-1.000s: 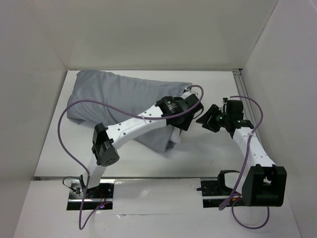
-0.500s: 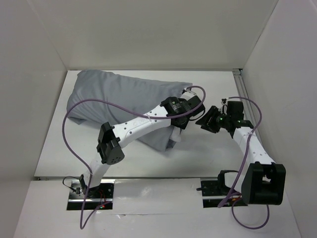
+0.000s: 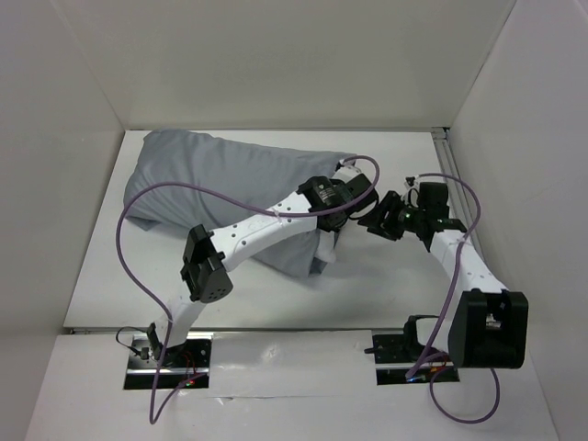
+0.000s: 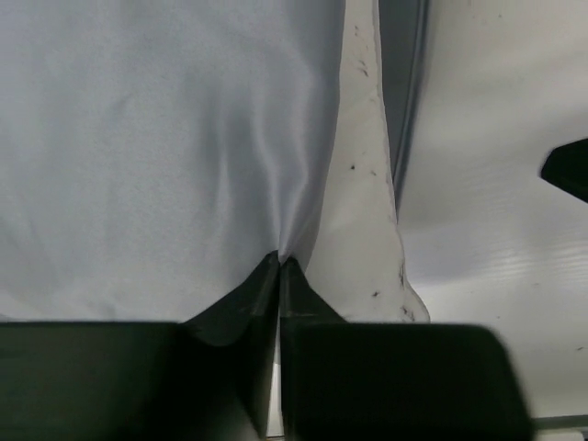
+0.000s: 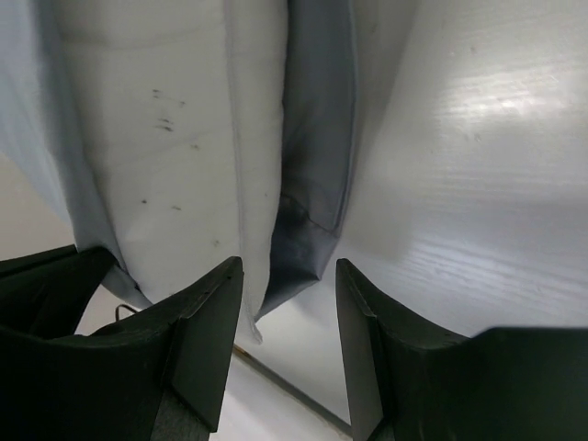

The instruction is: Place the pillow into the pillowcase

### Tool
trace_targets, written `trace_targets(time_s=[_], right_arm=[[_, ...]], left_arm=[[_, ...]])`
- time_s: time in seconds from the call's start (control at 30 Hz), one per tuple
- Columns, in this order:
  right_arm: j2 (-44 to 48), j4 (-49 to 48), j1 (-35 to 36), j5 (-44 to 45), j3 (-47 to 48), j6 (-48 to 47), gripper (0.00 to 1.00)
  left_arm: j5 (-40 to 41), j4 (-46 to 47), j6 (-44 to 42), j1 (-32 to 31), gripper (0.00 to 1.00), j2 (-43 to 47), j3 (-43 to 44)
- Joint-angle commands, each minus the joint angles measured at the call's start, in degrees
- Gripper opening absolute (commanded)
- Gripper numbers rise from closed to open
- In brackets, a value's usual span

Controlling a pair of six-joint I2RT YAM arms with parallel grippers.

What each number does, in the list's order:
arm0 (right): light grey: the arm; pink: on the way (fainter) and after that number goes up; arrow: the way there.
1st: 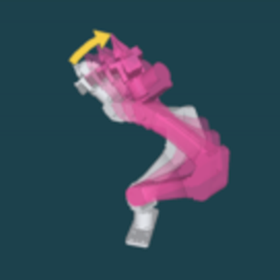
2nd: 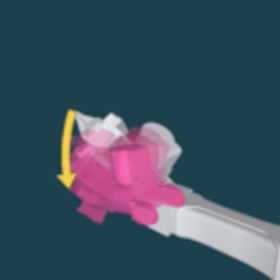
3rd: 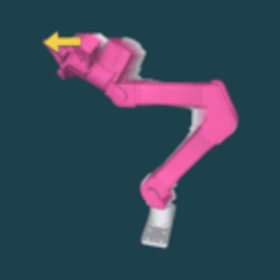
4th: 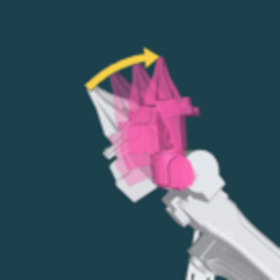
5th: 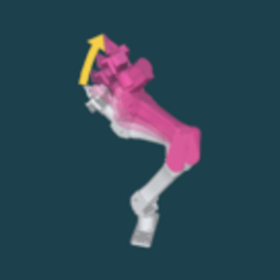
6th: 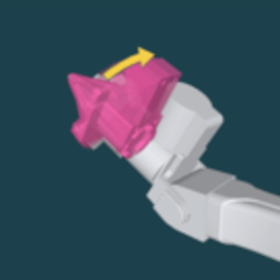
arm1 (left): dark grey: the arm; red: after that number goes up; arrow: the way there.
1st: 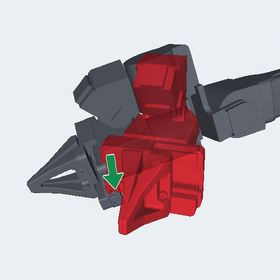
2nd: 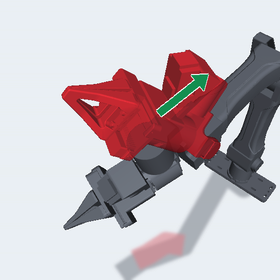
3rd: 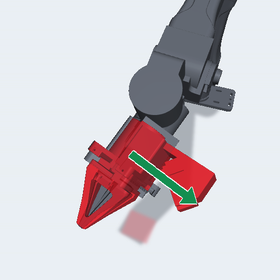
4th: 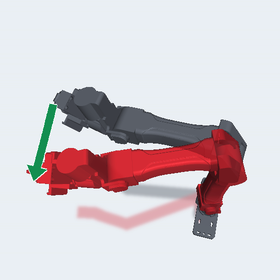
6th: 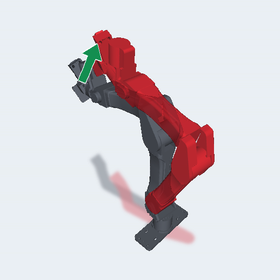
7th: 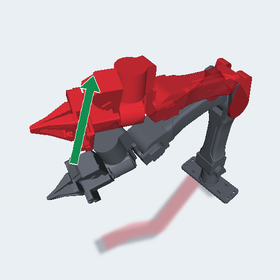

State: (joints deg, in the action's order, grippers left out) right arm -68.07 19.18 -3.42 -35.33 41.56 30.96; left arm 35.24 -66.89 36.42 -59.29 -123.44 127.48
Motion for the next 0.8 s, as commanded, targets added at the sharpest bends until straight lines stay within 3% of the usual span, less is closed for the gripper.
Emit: trace_targets(time_s=[0.0, 0.03, 0.23, 0.33, 0.37, 0.43, 0.57, 0.6, 0.77], right_arm=[[-3.4, -8.4, 2.5, -3.9, 2.8, 0.2, 0.52], [-6.3, -9.9, 3.3, -5.3, 3.3, 0.8, 0.52], [-13.5, -28.5, 11.6, -5.6, 4.2, 9.4, 0.48], [-19.4, -36.0, 17.5, -3.3, 4.2, 12.3, 0.3], [-21.3, -41.3, 19.0, -3.3, 4.2, 13.5, 0.13], [-26.1, -47.3, 23.3, -5.2, 5.4, 17.6, 0.02], [-29.5, -63.1, 29.4, -5.2, 5.0, 24.7, 0.0], [-30.2, -71.6, 30.8, -4.3, 3.5, 26.7, 0.0], [-39.5, -88.1, 32.0, -3.7, 2.9, 37.5, 0.0]], left_arm=[[-0.6, 0.1, 0.1, 1.0, 0.11, 3.4, 2.6], [-1.6, 0.1, 0.1, 1.0, 0.0, 4.6, 3.1], [-19.1, 7.7, -2.7, 5.1, 0.0, 11.9, 3.7], [-27.4, 11.0, -3.8, 6.6, 0.0, 13.2, 4.9], [-31.1, 11.6, -3.8, 7.2, 0.0, 12.5, 7.4], [-35.6, 11.6, -3.8, 7.7, 0.0, 10.0, 10.3], [-46.6, 16.8, -1.1, 8.2, 0.0, 8.5, 13.5], [-51.0, 18.3, -1.1, 8.2, 0.0, 8.5, 13.5], [-58.9, 21.8, 1.9, 8.7, 0.0, 6.2, 15.2]])
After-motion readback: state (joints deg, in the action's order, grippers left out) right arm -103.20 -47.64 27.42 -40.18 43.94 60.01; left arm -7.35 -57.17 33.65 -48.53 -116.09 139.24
